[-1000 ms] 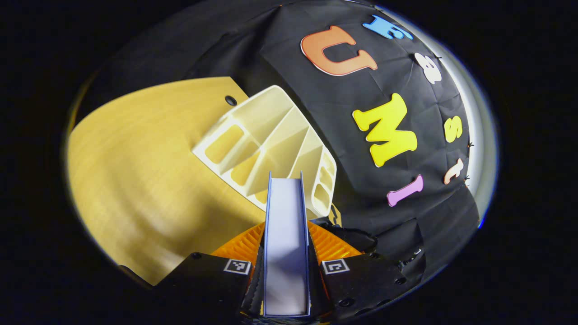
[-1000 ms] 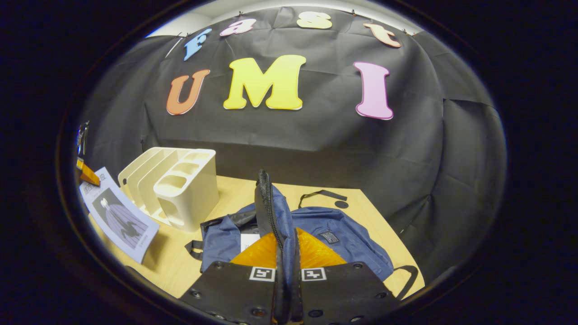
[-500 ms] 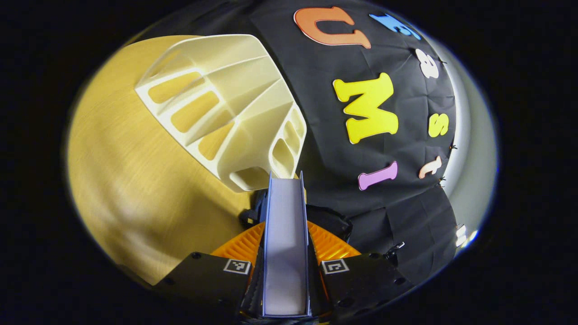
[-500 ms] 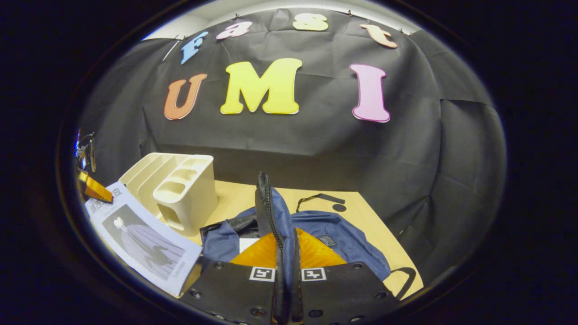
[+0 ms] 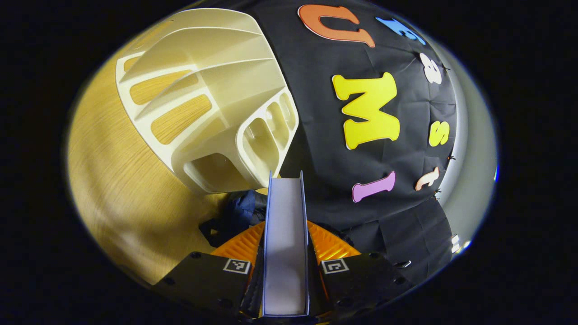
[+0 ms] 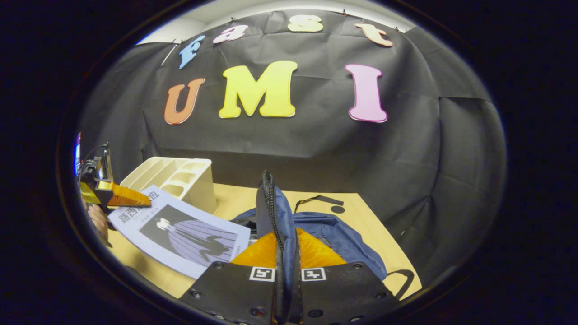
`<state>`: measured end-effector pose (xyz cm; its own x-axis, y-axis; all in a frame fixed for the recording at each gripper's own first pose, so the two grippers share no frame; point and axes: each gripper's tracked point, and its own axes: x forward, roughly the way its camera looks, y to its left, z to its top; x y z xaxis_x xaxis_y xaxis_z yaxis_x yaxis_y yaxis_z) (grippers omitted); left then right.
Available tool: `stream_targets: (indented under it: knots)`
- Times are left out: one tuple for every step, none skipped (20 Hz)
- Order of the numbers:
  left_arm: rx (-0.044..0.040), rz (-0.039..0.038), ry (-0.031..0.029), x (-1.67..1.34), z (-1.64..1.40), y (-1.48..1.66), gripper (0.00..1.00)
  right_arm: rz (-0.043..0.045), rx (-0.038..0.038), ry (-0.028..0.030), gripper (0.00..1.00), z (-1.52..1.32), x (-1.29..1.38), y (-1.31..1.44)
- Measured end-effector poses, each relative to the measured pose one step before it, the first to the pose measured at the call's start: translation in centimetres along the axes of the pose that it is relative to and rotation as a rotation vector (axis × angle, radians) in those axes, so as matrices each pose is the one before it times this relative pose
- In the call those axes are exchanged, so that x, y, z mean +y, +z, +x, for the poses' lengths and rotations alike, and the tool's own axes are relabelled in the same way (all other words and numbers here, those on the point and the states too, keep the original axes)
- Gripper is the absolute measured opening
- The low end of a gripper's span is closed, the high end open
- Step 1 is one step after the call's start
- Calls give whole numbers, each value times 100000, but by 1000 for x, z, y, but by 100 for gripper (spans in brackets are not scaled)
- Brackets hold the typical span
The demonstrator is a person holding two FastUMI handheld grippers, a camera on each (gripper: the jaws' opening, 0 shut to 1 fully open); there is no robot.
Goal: Open the schoolbag, grab two books from the bookshelf and put them into the schoolbag.
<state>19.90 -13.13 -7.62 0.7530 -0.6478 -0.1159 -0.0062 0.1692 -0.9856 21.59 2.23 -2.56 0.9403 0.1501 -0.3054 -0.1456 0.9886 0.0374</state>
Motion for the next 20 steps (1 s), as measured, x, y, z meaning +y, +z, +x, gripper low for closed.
stream_targets:
  knots:
    - [-500, -109, 1032, 540, 550, -402, 43, -10, -135, 457, 7, -29, -15, 45]
    - [-266, 251, 975, 620, 483, -298, 43, -53, -315, 173, 7, 19, -52, 281]
    - [-401, -627, -846, 253, 200, -421, 43, -149, -422, 252, 6, -70, -9, 273]
    - [-275, -835, -628, 143, 142, -421, 43, -81, -662, 274, 6, -50, 45, 470]
    - [-1294, 1969, 1153, 637, 263, -488, 43, -171, -873, 209, 6, -131, 33, 496]
    - [-1494, 5110, 2678, 857, 457, -582, 43, -350, -1212, 17, 6, -86, -2, 660]
    - [-154, 4443, 886, 477, 326, -985, 43, -337, -1244, -138, 6, -176, 30, 580]
    - [32, 2238, 369, -111, -117, -782, 43, -404, -1071, 50, 6, -148, -54, 475]
    - [-653, 3217, 924, -83, 107, -207, 43, -186, -988, 128, 6, -26, 88, 365]
    - [-1348, 5103, 1354, 24, 120, -209, 43, 66, -591, 100, 6, 23, 9, 283]
    - [-1842, 5860, 2164, -250, 30, -174, 43, 38, -439, 258, 6, -102, 105, 58]
    - [-1962, 5291, 1430, -207, 14, -131, 44, -73, -273, 488, 6, -20, 182, 109]
    - [-2183, 5340, 1626, -364, 39, -158, 44, 269, -162, 1004, 6, -51, 303, -19]
    - [-1522, 4660, 1486, -355, 310, -146, 45, 218, -526, 1229, 6, -138, 362, 137]
    - [-1641, 4171, 547, -536, 275, -325, 45, -100, -737, 598, 6, -143, 119, 136]
    - [-800, 3670, 1020, -446, 271, -218, 45, -180, -737, 133, 6, -71, 2, 179]
    - [-487, 2447, 628, -461, 359, -115, 45, -274, -534, 171, 6, -56, -122, -6]
    - [163, 1044, 509, -282, 419, -180, 45, 265, -305, 250, 6, -49, -167, -30]
    - [196, 337, 435, -291, 543, -276, 45, 499, -36, 518, 6, -6, -69, -197]
    - [631, -263, 520, -227, 492, -161, 45, 422, 6, 490, 6, -87, -199, -186]
